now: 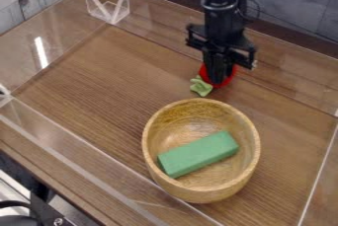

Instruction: Move the red fruit to the left

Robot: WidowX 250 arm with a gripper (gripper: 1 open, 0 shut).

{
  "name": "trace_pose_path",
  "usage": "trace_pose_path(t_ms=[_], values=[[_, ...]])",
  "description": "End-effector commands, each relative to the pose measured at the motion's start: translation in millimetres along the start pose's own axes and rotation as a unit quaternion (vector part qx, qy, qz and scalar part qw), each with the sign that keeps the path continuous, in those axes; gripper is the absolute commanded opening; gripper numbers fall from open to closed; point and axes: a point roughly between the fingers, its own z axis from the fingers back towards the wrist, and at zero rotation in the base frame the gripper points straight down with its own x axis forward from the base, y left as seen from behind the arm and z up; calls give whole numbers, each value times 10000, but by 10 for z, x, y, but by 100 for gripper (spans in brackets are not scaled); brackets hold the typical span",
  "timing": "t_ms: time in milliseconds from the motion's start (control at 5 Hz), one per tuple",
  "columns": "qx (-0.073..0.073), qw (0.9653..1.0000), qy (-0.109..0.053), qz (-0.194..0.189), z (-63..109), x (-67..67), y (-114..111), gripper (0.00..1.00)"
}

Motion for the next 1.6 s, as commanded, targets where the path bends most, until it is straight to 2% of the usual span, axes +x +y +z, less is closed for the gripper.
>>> trace_pose_path(t_ms=[0, 200, 400, 800, 1200, 1400], values=[[57, 9978, -645, 110, 440, 114, 156, 0], [69, 9957, -861, 327, 631, 101, 383, 0], [78, 9961, -800, 375, 485, 129, 344, 100], [105, 9967, -616, 520, 139, 162, 342, 100], [105, 9976, -475, 499, -50, 194, 178, 100], [103, 9984, -434, 354, -113, 265, 137, 0]])
